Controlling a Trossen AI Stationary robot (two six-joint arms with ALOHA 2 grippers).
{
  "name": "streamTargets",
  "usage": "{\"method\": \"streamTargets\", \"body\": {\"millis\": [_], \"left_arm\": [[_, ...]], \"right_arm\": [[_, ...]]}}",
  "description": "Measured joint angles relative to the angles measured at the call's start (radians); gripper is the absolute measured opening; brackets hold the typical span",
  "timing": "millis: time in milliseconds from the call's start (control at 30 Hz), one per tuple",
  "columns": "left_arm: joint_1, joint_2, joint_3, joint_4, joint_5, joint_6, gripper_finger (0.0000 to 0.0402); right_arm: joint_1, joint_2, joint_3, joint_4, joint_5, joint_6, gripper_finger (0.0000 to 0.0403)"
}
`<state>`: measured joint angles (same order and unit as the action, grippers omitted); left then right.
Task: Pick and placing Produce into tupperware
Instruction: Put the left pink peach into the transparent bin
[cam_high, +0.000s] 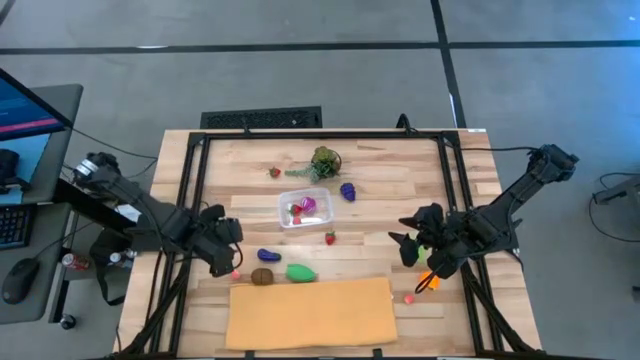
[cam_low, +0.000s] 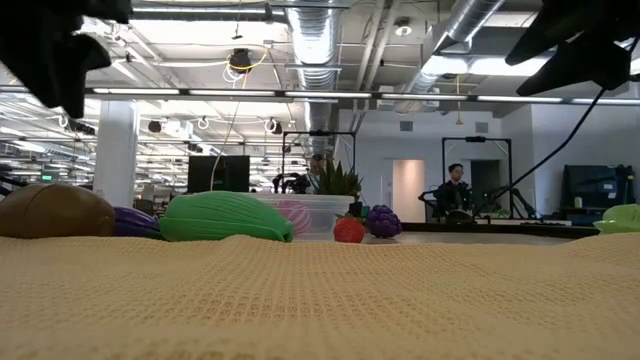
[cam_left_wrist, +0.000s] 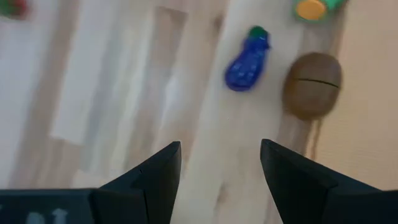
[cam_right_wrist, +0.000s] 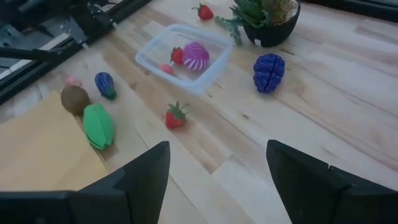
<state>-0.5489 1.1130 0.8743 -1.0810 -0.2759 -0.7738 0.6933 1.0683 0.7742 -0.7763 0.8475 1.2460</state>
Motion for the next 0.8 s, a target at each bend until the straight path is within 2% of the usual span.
{"method": "streamTargets", "body": {"millis": [200, 433, 800], "left_arm": [[-0.05, 0.0, -0.084, 0.129, 0.069, -0.007, 0.0212], [-0.088, 0.0, -0.148, 0.214, 0.097, -0.033, 0.0212], [-0.109, 0.0, -0.228, 0.336, 0.122, 0.008, 0.0212]], "right_arm": [[0.0, 0.0, 0.0, -0.009, 0.052, 0.0, 0.026], [-0.015, 0.0, 0.0, -0.015, 0.059, -0.024, 0.026], [-0.041, 0.0, 0.0, -0.016, 0.059, -0.027, 0.026]]}}
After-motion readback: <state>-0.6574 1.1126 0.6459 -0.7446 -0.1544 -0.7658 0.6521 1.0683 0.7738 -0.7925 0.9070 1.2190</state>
